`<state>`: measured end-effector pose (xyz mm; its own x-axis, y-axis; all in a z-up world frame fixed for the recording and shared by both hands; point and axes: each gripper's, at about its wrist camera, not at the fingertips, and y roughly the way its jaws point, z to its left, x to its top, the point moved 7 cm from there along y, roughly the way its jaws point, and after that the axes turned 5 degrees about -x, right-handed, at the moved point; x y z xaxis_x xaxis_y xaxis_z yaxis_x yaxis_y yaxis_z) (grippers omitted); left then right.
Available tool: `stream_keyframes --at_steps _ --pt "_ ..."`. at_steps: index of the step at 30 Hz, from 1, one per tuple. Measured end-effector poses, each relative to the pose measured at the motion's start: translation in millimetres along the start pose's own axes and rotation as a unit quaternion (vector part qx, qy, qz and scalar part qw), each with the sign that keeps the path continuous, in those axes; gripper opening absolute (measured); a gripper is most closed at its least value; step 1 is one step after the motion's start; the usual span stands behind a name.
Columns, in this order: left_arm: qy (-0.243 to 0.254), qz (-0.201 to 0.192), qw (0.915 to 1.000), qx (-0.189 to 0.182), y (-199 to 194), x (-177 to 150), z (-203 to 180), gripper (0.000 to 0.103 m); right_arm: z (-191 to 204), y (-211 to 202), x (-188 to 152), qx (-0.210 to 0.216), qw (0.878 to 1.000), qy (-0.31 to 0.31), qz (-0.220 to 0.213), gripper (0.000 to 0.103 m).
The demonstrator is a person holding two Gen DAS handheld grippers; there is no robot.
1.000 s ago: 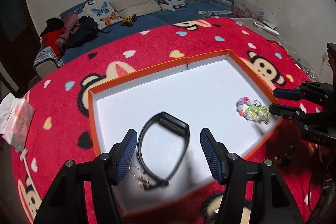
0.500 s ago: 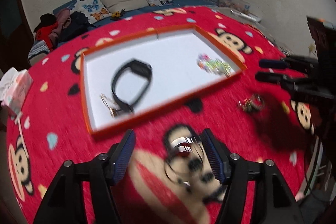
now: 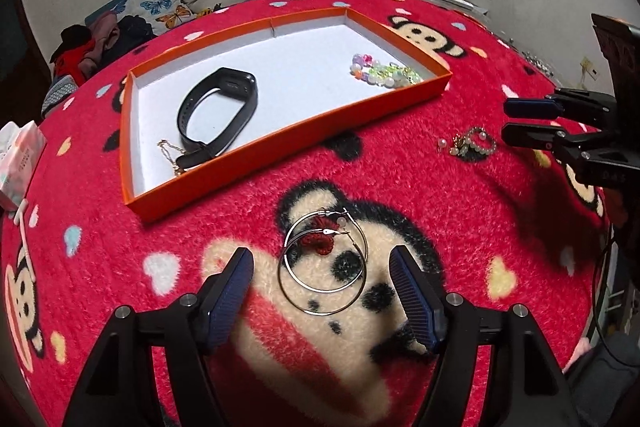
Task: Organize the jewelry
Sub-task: 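Grasp the silver hoop earrings with the left tool while the right tool approaches the pearl necklace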
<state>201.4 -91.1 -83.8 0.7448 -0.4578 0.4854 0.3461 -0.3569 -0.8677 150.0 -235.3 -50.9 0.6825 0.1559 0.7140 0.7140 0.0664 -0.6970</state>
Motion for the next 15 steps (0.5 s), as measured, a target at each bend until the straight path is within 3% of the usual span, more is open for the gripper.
stream_keyframes --at_steps 7,15 --pt "0.017 0.006 0.9998 0.009 9.7 0.4 -5.0 0.074 -3.5 0.5 -1.2 0.003 1.000 0.007 -0.001 0.049" --pt "0.024 0.012 0.9996 0.012 14.9 -4.6 -1.4 0.064 -2.1 5.6 -4.1 0.008 1.000 0.007 0.005 0.049"
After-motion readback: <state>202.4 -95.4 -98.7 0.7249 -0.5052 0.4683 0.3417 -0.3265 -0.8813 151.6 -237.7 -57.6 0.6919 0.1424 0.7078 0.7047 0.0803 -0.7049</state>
